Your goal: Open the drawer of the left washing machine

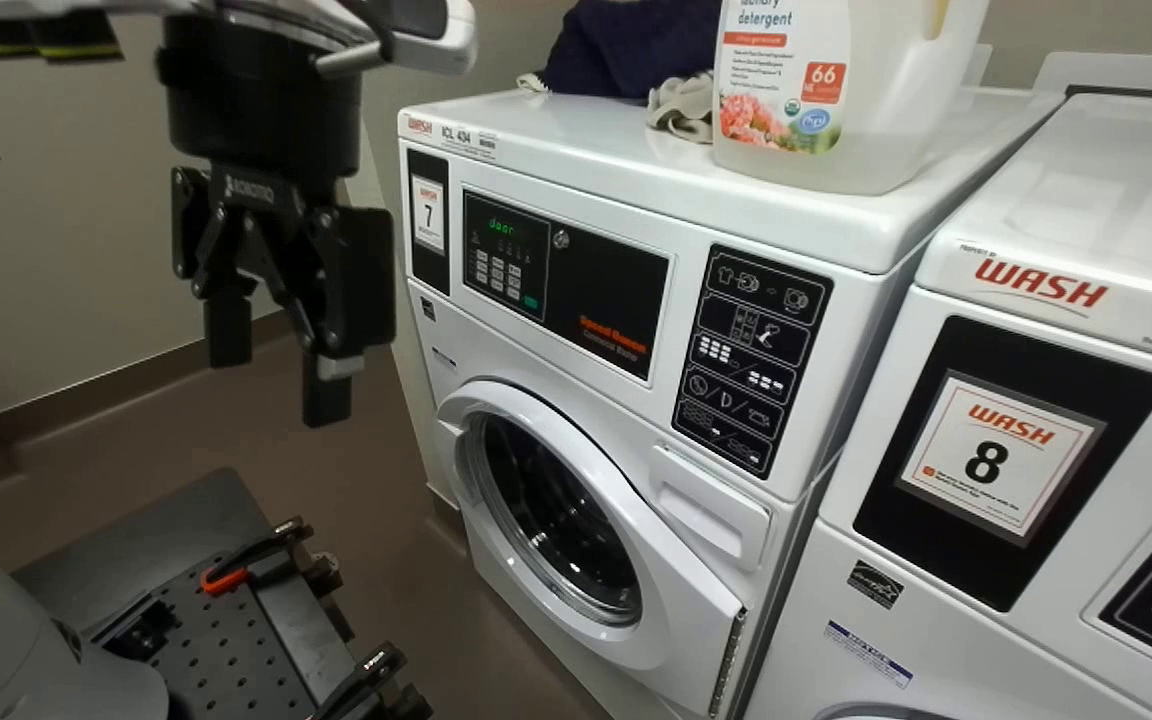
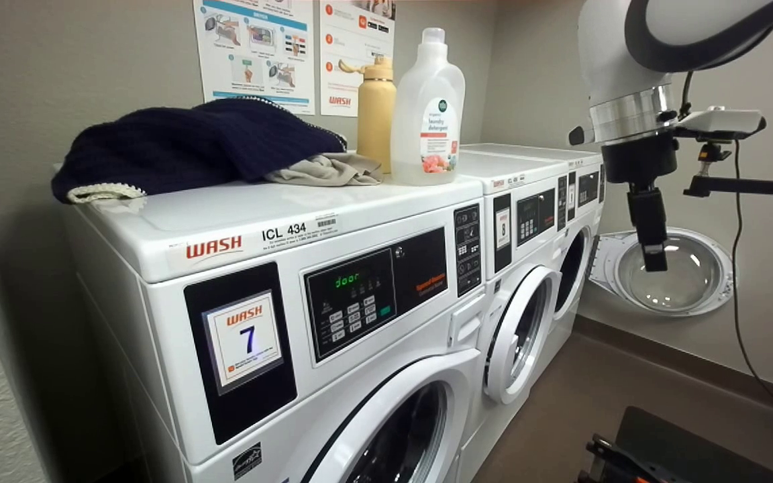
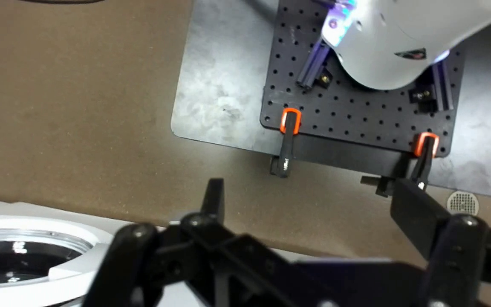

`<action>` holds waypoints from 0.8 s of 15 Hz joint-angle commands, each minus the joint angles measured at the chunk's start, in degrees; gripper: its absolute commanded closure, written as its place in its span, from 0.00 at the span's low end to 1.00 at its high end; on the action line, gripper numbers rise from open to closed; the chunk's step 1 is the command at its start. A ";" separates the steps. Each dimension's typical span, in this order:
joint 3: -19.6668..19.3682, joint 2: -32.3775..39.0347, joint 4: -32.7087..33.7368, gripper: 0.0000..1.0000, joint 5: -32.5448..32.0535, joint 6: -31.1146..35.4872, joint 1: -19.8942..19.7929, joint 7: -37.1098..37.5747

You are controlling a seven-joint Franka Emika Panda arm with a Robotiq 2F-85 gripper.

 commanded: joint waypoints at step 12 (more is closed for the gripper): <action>-8.08 6.75 0.66 0.00 -7.50 2.58 -0.96 -29.16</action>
